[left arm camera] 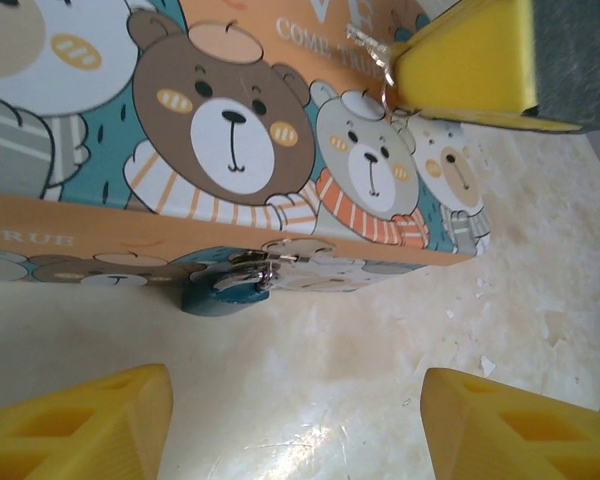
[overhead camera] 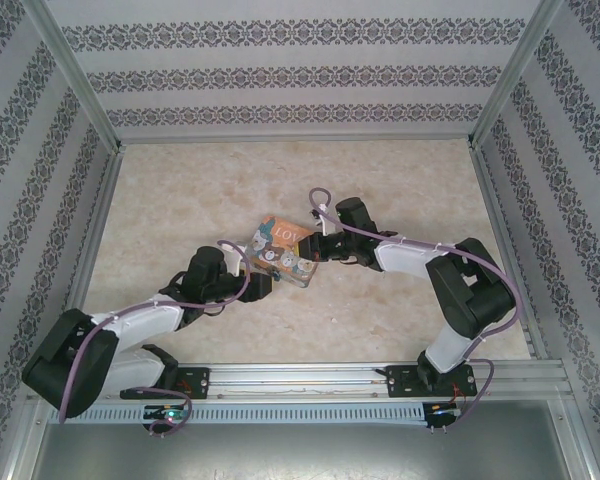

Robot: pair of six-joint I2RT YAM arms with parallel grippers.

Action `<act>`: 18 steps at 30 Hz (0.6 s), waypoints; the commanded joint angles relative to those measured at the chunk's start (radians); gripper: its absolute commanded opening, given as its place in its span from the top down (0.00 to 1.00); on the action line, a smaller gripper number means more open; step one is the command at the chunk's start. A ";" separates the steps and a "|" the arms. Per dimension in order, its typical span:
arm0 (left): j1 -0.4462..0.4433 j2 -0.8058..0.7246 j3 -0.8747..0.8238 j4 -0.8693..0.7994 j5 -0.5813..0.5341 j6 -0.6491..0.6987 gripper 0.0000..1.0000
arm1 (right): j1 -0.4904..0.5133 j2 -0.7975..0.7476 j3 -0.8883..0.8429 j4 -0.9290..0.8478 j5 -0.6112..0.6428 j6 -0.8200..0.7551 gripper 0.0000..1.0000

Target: Unlock the padlock with the key

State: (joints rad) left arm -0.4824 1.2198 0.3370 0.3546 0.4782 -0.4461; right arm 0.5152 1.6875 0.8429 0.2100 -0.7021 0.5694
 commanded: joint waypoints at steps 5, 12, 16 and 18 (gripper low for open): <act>-0.004 0.089 -0.006 0.165 -0.019 0.041 0.35 | 0.003 0.034 0.013 -0.070 0.058 -0.047 1.00; -0.024 0.221 0.014 0.268 -0.025 0.040 0.35 | 0.003 0.025 0.013 -0.078 0.059 -0.050 1.00; -0.027 0.298 0.020 0.340 -0.028 0.023 0.38 | 0.003 0.023 0.014 -0.080 0.061 -0.052 1.00; -0.027 0.334 0.022 0.383 -0.027 0.009 0.40 | 0.003 0.023 0.013 -0.079 0.061 -0.052 1.00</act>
State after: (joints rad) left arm -0.4980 1.5101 0.3412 0.6273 0.4595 -0.4263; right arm 0.5152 1.6897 0.8543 0.1894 -0.6964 0.5446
